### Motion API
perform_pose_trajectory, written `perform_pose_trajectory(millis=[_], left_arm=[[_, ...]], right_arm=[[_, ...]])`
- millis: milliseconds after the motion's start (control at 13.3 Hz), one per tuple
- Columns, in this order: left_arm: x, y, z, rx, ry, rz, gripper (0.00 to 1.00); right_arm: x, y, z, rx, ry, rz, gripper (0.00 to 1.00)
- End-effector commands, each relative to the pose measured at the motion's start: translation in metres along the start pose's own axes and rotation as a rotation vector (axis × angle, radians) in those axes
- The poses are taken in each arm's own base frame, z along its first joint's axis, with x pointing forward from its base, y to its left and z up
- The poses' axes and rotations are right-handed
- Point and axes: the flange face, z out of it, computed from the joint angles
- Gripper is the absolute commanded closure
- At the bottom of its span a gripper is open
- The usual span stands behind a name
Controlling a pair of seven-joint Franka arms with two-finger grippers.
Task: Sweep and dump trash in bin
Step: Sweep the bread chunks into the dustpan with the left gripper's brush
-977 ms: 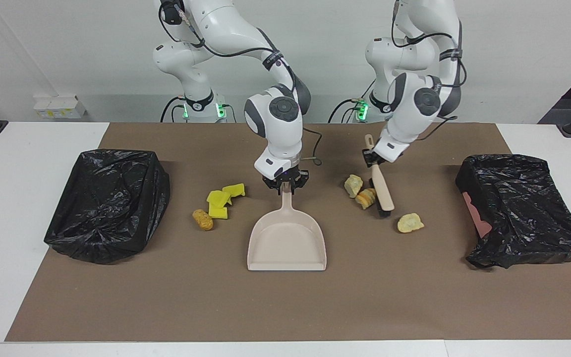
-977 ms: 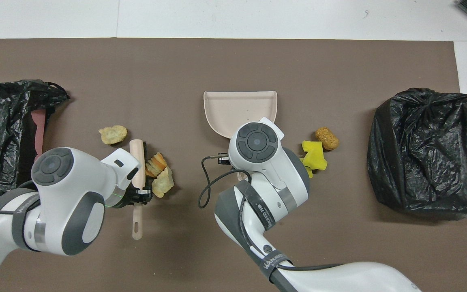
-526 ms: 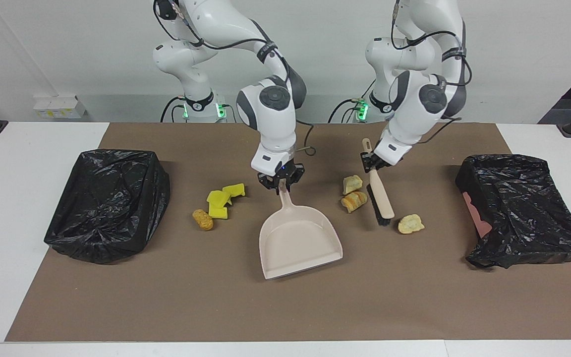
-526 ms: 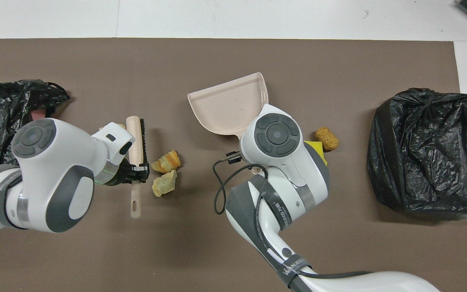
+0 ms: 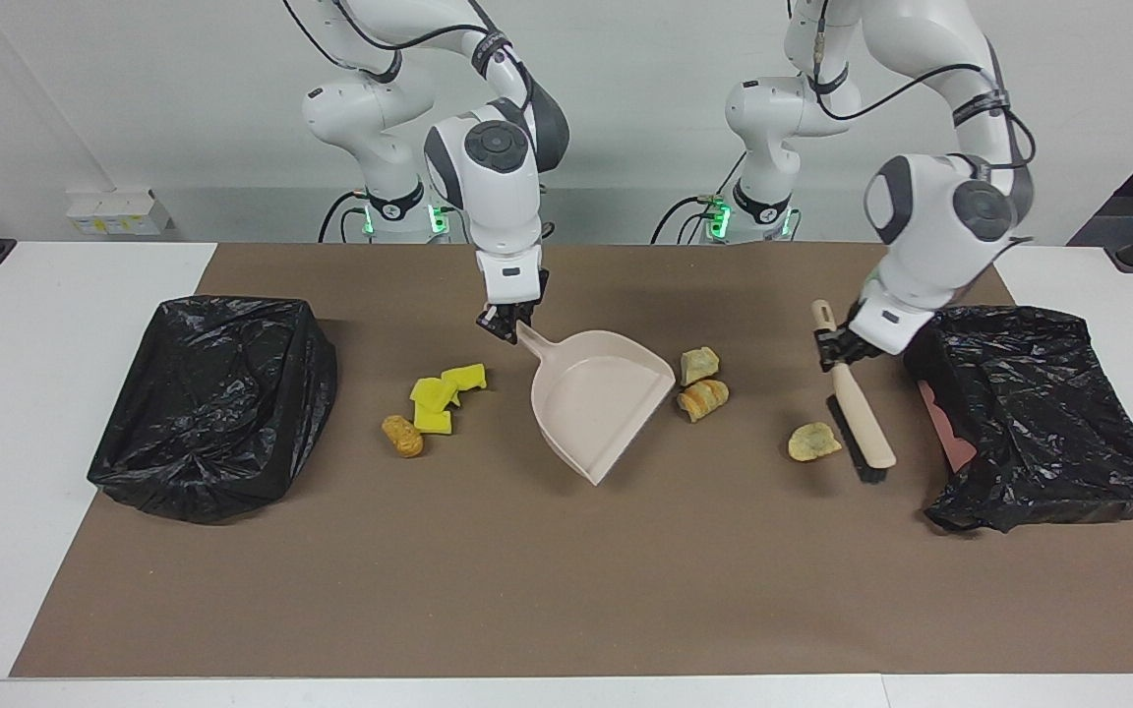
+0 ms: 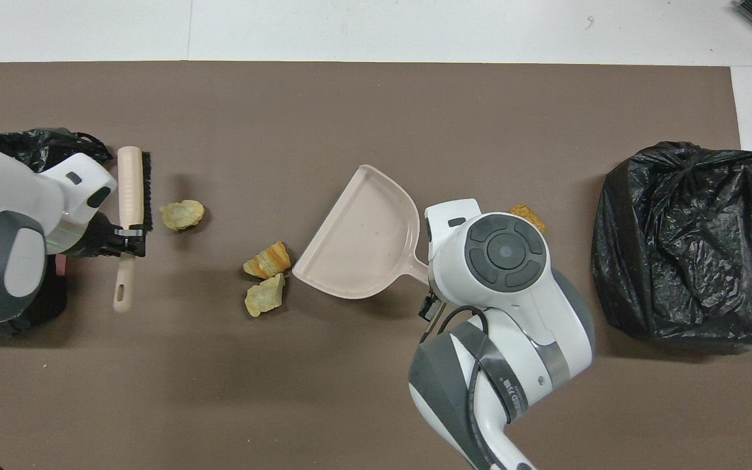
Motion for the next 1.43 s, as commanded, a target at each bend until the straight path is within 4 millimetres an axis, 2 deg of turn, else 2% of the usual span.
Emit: perform_pose_trajectory(millis=[0, 75, 225, 376, 526, 676, 827, 1052, 1202, 1353], left_arm=[[0.018, -0.03, 0.016, 0.036, 0.02, 0.057, 1.0], [0.021, -0.029, 0.028, 0.045, 0.011, 0.07, 1.0], [0.02, -0.018, 0.042, 0.045, -0.013, 0.106, 1.0], [0.007, 0.019, 0.054, 0.05, -0.048, 0.179, 1.0], [-0.009, 0.042, 0.062, 0.05, -0.077, 0.202, 1.0], [-0.026, 0.07, 0.069, 0.051, -0.085, 0.177, 1.0], [-0.042, 0.105, 0.074, 0.039, -0.097, 0.16, 1.0], [-0.074, 0.137, 0.081, 0.016, -0.127, 0.162, 1.0], [-0.08, 0.145, 0.083, 0.021, -0.14, 0.162, 1.0], [-0.087, 0.141, 0.084, 0.028, -0.17, 0.144, 1.0]], right_arm=[[-0.003, -0.005, 0.014, -0.022, -0.032, -0.152, 1.0], [0.002, -0.017, 0.02, -0.043, -0.061, -0.202, 1.0], [0.0, -0.022, 0.027, -0.054, -0.082, -0.218, 1.0], [0.006, -0.034, 0.033, -0.052, -0.087, -0.233, 1.0], [0.01, -0.037, 0.04, -0.052, -0.094, -0.207, 1.0], [0.018, -0.049, 0.046, -0.056, -0.09, -0.17, 1.0], [0.018, -0.049, 0.045, -0.057, -0.092, -0.171, 1.0], [0.016, -0.047, 0.046, -0.053, -0.099, -0.167, 1.0], [0.015, -0.045, 0.046, -0.051, -0.104, -0.169, 1.0], [0.014, -0.045, 0.046, -0.051, -0.104, -0.168, 1.0]])
